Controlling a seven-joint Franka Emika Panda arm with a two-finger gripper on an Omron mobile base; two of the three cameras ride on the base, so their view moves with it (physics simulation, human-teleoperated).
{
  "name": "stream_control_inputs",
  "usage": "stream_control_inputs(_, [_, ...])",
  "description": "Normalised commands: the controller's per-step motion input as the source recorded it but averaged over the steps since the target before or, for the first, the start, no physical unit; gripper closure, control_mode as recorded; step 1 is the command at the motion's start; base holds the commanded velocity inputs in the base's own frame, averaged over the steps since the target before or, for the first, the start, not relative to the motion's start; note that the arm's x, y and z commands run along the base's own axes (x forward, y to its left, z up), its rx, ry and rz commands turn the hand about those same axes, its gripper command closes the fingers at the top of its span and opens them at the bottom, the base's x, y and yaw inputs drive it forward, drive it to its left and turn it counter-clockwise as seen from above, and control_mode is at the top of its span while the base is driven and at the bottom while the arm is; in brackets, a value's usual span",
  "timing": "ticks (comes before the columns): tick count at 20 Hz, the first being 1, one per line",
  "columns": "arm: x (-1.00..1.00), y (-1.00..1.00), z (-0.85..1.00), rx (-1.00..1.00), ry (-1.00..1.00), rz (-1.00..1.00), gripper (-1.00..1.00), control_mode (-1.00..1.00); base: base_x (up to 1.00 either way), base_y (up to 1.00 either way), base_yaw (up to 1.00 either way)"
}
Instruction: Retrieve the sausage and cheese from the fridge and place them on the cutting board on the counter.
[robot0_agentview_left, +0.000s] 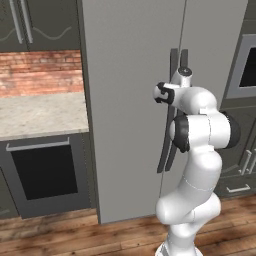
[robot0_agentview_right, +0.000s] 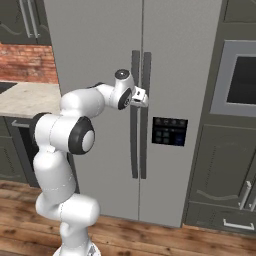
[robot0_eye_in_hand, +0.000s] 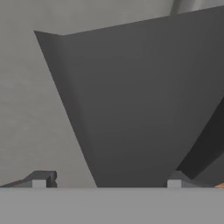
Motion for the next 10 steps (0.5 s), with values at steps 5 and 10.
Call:
stream_control_inputs(5, [-0.08, -0.08, -0.2, 0.0, 0.0, 0.0, -1.0, -1.0, 0.0, 0.0, 0.0])
stream_control_inputs(10, [0.0, -0.04, -0.05, 0.0, 0.0, -0.01, -1.0, -1.0, 0.0, 0.0, 0.0])
